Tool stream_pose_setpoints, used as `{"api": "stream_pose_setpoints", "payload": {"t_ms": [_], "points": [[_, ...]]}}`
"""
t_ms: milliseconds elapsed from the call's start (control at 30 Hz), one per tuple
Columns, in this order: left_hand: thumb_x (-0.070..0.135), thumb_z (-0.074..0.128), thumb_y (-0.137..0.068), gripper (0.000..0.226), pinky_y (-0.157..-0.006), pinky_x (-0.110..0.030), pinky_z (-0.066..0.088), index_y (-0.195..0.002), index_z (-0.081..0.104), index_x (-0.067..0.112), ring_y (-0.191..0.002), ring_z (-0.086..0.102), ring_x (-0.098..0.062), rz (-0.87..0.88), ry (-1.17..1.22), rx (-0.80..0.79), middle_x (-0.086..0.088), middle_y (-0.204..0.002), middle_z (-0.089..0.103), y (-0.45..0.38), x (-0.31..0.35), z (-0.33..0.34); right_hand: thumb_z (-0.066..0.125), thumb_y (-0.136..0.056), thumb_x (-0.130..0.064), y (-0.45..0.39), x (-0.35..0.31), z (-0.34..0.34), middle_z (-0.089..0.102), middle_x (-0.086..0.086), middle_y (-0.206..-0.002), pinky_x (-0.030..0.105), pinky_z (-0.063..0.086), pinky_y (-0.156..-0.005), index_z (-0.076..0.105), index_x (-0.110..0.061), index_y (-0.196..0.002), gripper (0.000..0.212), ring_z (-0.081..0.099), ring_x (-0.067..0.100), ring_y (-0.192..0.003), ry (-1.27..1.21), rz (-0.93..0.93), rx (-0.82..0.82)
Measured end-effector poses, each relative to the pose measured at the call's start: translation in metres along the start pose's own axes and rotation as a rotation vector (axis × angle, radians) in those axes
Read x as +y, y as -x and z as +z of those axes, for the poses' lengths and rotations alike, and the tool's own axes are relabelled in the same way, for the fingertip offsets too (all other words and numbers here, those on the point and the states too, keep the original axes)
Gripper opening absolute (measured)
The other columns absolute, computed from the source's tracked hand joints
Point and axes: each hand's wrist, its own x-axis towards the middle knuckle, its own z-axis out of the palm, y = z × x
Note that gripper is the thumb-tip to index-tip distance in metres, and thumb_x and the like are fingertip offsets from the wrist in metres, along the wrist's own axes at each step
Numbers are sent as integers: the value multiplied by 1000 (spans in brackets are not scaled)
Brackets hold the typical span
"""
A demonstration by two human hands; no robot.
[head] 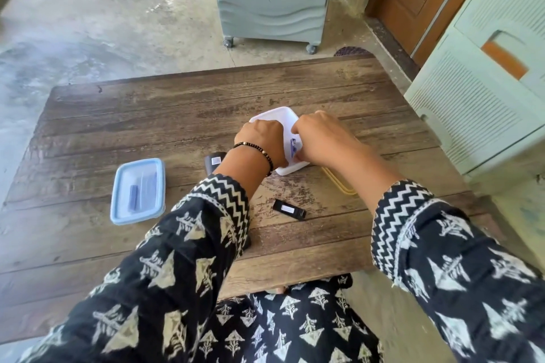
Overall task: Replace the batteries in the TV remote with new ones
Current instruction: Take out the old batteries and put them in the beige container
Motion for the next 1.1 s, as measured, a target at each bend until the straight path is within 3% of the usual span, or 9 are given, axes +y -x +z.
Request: {"api": "stream_pose_setpoints", "payload": {"t_ms": [67, 200, 333, 467, 633, 800, 900, 1000, 1100], "points": [[34, 70, -77, 52, -92, -38, 44, -120, 56, 9, -116, 52, -32, -5, 43, 67, -14, -123, 59, 9, -2, -3, 74, -76, -24, 7, 5, -5, 67, 11, -105, 33, 45, -77, 64, -12, -112, 40, 58, 28, -100, -161, 49, 53], [27, 67, -81, 50, -84, -36, 44, -122, 49, 5, -107, 55, -34, -191, 313, 281, -18, -126, 49, 32, -6, 4, 68, -80, -14, 35, 22, -2, 63, -1, -76, 26, 44, -63, 69, -13, -84, 4, 58, 16, -71, -361, 255, 266], [28, 60, -86, 47, -72, -27, 36, -121, 43, 3, -105, 56, -30, -310, 516, 251, -15, -119, 56, 42, -8, 16, 67, -82, -30, 60, 28, 22, 67, 1, -76, 27, 47, -61, 70, -11, -77, 20, 60, 20, -70, -284, 420, 157], [23, 61, -84, 40, -62, -29, 54, -119, 47, 8, -72, 69, -21, -291, 689, 174, -12, -97, 71, 44, -12, 19, 70, -78, -37, 75, 22, 37, 60, 4, -108, 35, 45, -80, 66, -13, -97, 31, 50, 29, -105, -147, 404, 191], [16, 64, -83, 30, -42, -16, 51, -110, 53, 10, -55, 66, -9, -263, 814, 133, -6, -78, 69, 57, -15, 18, 60, -87, -28, 86, 17, 34, 61, 4, -108, 33, 42, -76, 65, -10, -100, 23, 52, 30, -100, -6, 327, 209], [13, 67, -82, 29, -50, -21, 56, -107, 54, 8, -53, 66, -9, -255, 936, 79, 1, -63, 64, 65, -14, 22, 54, -88, -9, 95, 29, 26, 63, 10, -86, 30, 45, -54, 65, -2, -85, 13, 56, 27, -70, 18, 202, 410], [13, 67, -82, 29, -57, -26, 58, -109, 54, 9, -55, 67, -13, -250, 955, 75, 8, -48, 59, 68, -13, 24, 56, -87, -10, 105, 40, 9, 61, 8, -77, 19, 33, -43, 62, -2, -81, 12, 50, 18, -57, -133, 246, 592], [14, 67, -82, 26, -59, -26, 58, -106, 56, 12, -52, 66, -11, -246, 959, 74, 10, -40, 57, 70, -11, 27, 57, -86, -13, 112, 45, -8, 63, -1, -79, 28, 49, -53, 63, -9, -85, 8, 59, 17, -65, -434, 342, 812], [15, 67, -82, 24, -51, -20, 55, -103, 56, 14, -45, 63, -6, -253, 951, 92, 8, -51, 60, 69, -10, 28, 56, -86, -14, 101, 38, -8, 66, 0, -75, 36, 55, -59, 65, -13, -83, 10, 65, 16, -64, -877, 474, 837]]}}
